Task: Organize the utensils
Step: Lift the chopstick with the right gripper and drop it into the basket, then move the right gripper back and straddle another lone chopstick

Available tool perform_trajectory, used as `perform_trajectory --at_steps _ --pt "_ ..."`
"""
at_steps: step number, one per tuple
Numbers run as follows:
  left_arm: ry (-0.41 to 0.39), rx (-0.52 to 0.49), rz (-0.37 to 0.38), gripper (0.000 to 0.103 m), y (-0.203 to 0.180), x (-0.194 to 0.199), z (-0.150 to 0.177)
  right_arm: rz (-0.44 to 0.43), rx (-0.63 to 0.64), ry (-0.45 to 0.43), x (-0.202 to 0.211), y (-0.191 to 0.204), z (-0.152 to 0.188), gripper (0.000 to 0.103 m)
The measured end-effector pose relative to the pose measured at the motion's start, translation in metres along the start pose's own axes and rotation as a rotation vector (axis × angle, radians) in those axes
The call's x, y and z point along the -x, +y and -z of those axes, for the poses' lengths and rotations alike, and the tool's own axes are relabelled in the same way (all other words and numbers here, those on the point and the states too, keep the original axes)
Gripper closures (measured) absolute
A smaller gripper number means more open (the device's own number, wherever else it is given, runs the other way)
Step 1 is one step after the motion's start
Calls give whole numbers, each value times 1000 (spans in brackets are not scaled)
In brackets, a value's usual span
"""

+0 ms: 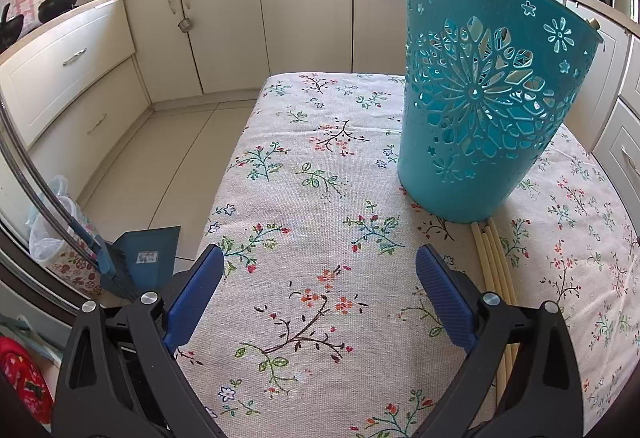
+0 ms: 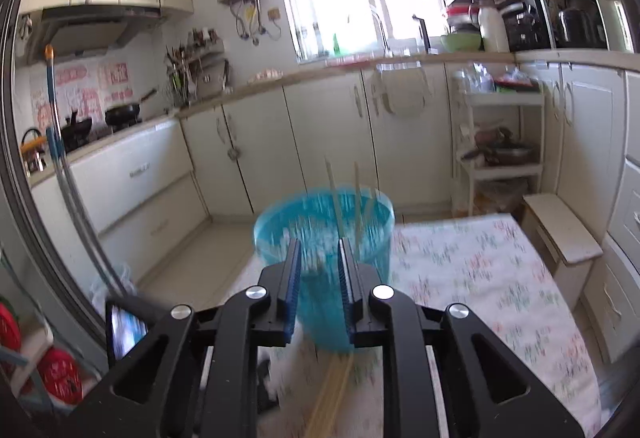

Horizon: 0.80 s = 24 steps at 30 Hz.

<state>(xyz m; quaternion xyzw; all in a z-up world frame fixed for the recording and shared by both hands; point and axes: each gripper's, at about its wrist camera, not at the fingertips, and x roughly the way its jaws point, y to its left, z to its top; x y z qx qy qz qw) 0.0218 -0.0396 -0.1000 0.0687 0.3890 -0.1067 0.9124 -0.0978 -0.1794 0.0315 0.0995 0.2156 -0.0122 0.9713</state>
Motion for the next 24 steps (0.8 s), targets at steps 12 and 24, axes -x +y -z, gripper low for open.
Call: perform_trajectory --at_steps 12,24 --pt "-1 5 1 10 2 1 0 27 -19 331 -48 -14 81 84" --pt "1 6 1 10 2 1 0 48 -35 418 -70 -21 100 84"
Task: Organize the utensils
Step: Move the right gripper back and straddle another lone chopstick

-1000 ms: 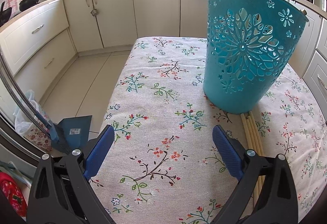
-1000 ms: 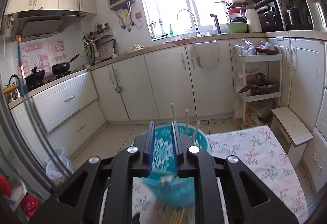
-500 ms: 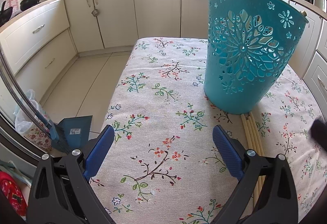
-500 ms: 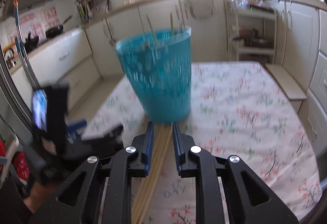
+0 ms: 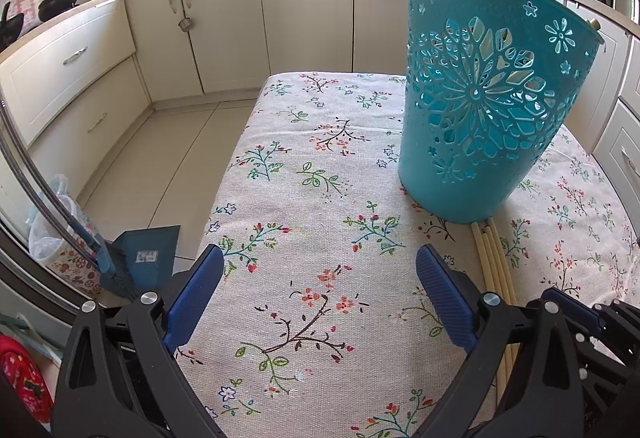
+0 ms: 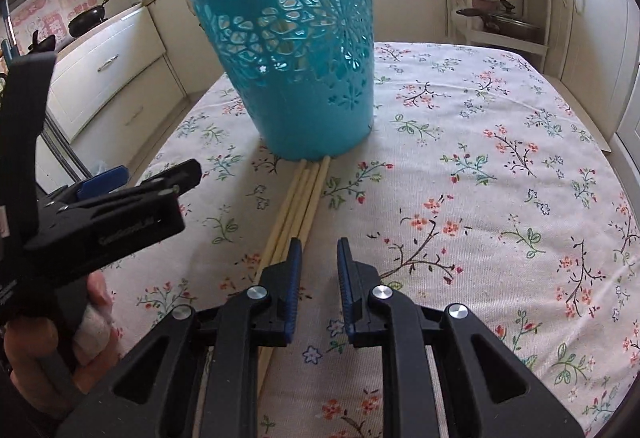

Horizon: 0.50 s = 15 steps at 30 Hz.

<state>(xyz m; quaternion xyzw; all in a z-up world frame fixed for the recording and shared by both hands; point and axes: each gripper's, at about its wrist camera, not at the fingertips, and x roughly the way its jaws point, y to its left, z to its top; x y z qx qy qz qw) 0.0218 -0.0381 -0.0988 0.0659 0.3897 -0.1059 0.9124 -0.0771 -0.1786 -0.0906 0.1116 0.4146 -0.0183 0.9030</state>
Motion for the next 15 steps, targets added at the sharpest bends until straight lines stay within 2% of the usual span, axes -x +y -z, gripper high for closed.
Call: perform_trajectory --at_steps 15 --pt "1 -1 2 10 0 -1 0 42 55 29 -17 10 -9 86"
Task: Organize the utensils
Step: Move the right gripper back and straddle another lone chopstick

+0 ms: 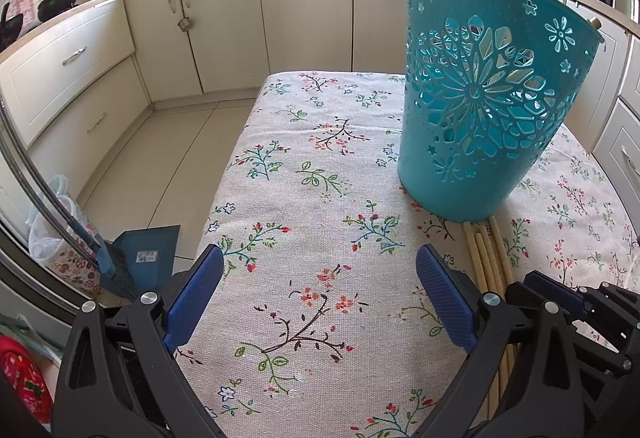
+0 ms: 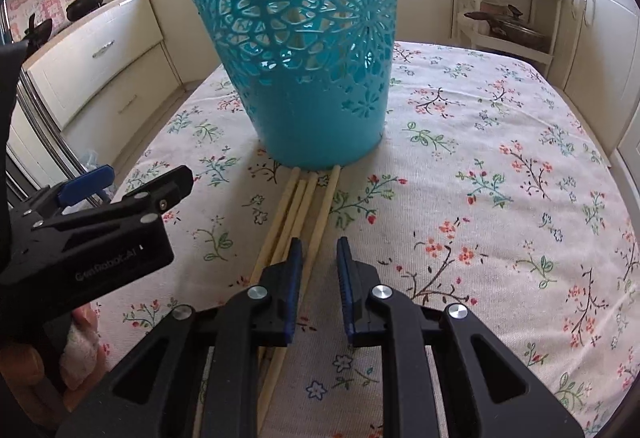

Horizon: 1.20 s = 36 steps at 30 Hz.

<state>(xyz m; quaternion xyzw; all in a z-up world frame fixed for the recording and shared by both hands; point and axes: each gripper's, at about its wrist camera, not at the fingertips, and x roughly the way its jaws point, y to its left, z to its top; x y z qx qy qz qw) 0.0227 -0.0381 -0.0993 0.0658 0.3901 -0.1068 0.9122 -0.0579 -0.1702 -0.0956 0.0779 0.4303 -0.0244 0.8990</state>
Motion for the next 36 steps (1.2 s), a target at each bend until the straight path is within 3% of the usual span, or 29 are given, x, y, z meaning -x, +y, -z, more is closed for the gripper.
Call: perform_trajectory --at_steps 4,13,36 --pt "1 4 2 10 1 0 0 7 15 15 2 -2 2 93" --pt "4 1 8 10 1 -1 0 12 2 25 17 -11 19 94" --pt "47 21 32 10 3 -10 -1 -33 -27 -3 10 -19 13 94"
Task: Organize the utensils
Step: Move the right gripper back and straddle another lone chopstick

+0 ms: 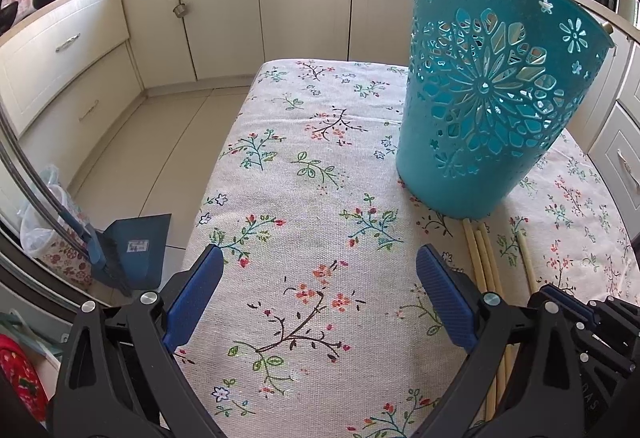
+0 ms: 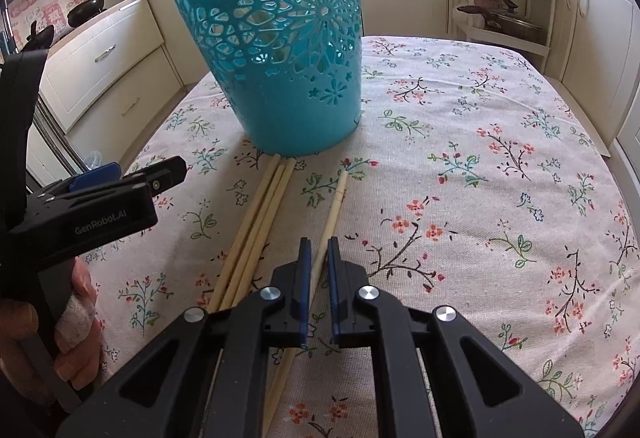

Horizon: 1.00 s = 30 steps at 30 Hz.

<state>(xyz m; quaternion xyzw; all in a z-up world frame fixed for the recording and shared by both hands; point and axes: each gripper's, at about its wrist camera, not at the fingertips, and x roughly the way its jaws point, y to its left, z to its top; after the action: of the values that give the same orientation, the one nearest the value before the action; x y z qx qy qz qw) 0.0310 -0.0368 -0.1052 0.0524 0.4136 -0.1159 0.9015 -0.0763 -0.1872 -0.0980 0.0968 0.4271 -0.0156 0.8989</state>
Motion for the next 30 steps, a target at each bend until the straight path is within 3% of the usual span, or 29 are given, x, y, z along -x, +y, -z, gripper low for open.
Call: perform_trajectory --at_steps 30 --pt "34 -21 -6 10 -5 -7 -1 -60 -40 4 -1 -14 -2 94"
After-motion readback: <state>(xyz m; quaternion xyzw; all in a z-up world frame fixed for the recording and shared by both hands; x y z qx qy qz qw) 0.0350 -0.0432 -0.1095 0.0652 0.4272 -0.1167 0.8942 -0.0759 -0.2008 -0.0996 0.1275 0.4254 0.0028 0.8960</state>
